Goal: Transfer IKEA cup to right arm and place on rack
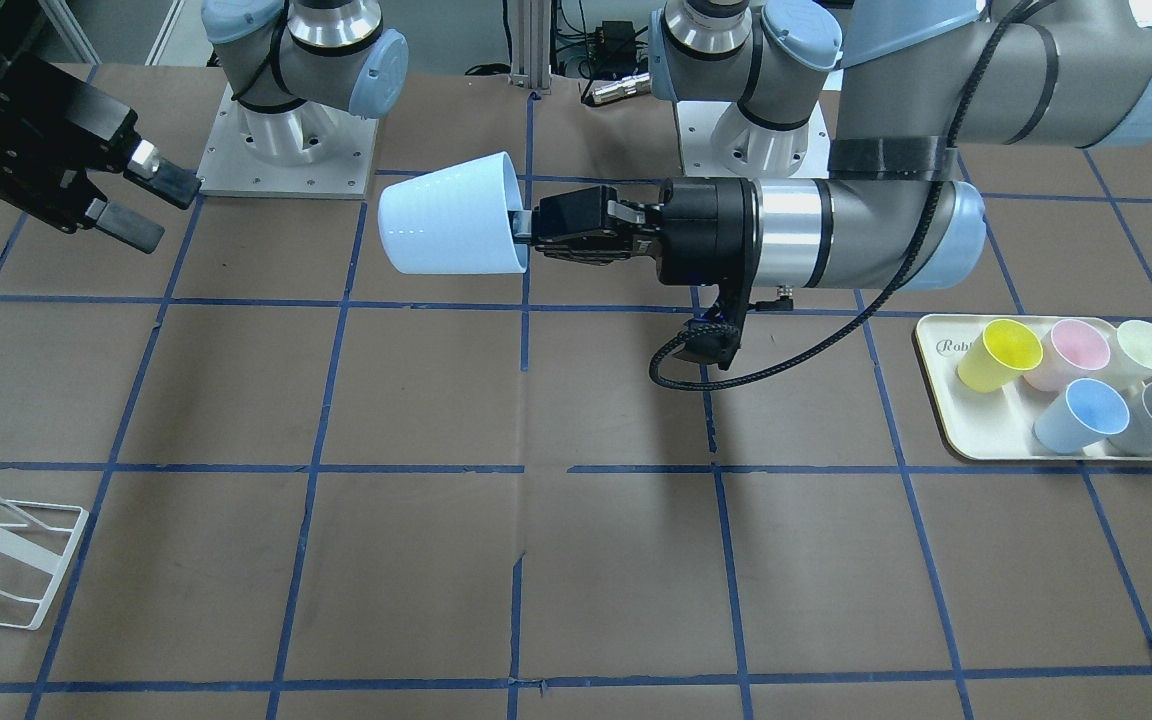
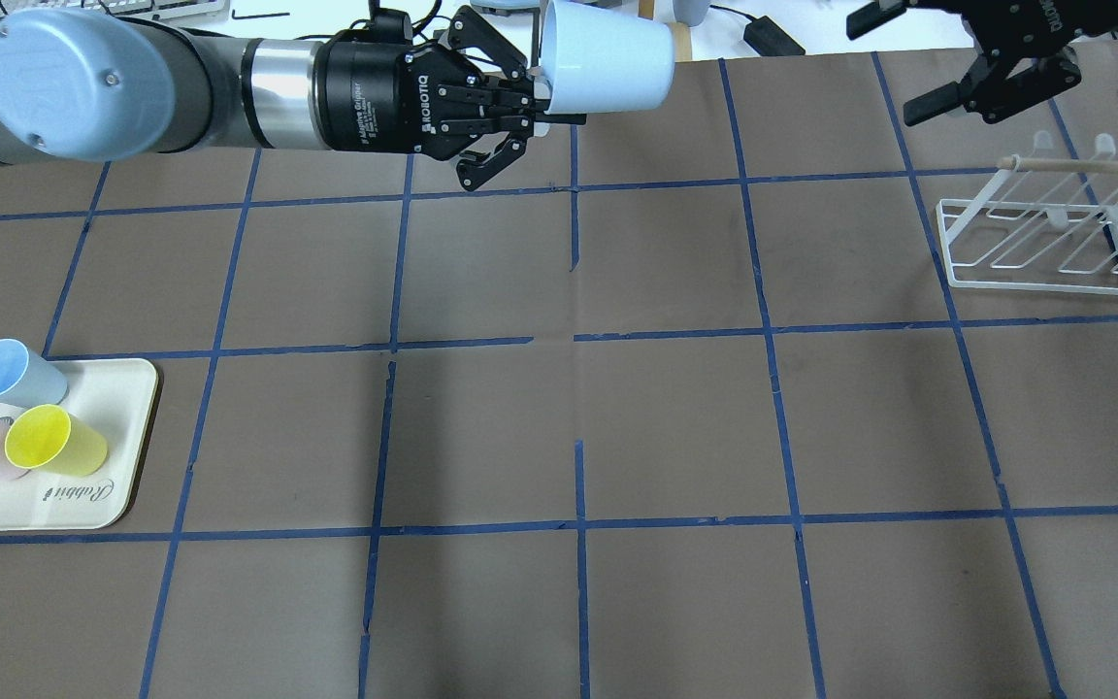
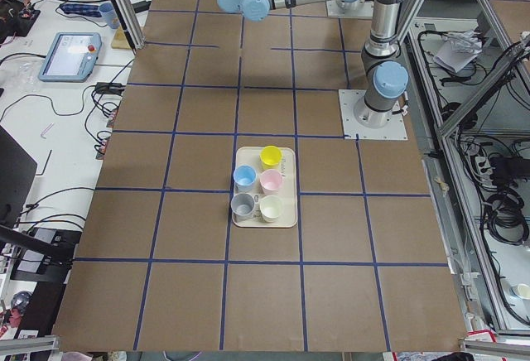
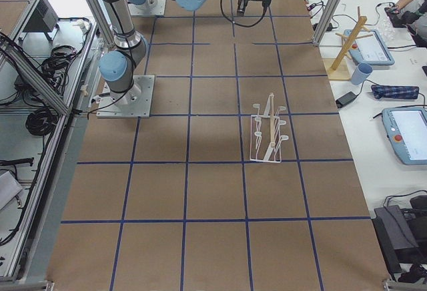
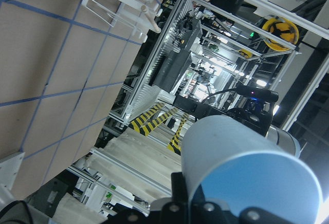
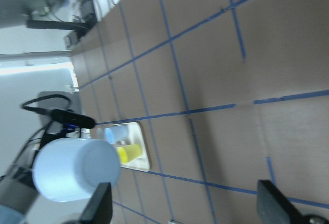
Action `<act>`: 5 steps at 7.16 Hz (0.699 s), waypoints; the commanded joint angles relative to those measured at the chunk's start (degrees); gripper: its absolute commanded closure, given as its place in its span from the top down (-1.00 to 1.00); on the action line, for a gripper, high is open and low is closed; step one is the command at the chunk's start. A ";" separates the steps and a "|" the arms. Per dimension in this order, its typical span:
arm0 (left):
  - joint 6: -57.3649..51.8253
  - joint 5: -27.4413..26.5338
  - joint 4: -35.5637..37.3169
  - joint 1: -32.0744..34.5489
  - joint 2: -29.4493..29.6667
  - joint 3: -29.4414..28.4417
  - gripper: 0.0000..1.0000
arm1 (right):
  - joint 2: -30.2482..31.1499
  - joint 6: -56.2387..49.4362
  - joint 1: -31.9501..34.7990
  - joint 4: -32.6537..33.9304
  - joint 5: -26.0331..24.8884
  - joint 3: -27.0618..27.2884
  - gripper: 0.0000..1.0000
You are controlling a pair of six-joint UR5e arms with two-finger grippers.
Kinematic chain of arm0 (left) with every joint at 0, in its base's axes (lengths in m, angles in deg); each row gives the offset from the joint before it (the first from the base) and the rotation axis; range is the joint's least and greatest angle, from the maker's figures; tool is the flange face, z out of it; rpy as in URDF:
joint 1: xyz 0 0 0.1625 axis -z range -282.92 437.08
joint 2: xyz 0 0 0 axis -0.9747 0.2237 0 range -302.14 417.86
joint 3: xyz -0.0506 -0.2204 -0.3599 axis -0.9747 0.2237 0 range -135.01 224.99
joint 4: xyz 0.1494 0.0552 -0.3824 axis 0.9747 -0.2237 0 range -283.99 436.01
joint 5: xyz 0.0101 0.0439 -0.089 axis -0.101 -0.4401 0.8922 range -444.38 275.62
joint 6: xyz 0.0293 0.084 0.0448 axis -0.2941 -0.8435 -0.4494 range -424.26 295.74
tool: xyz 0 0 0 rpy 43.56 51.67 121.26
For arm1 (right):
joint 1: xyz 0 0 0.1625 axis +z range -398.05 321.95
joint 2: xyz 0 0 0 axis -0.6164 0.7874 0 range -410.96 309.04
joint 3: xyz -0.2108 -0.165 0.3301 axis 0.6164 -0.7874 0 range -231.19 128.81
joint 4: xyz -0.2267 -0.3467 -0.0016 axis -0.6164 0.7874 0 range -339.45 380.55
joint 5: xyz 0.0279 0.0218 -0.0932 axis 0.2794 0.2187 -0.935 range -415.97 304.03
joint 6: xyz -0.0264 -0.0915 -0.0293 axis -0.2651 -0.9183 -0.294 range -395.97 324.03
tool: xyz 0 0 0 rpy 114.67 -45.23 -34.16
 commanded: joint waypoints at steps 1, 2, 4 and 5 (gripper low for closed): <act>-2.39 3.93 0.29 1.86 0.15 0.94 -1.00 | 0.54 -0.55 -0.19 -4.19 17.27 0.36 1.00; -2.66 4.10 0.38 2.12 -0.11 1.55 -1.00 | 1.23 -0.64 -0.19 -4.99 18.56 0.62 1.00; -3.10 5.77 0.38 2.30 -0.64 2.96 -1.00 | 1.24 -0.55 0.33 -4.74 20.67 4.21 1.00; -3.11 5.86 0.38 2.30 -0.82 2.97 -1.00 | 0.81 -0.47 0.25 -4.30 20.77 6.06 1.00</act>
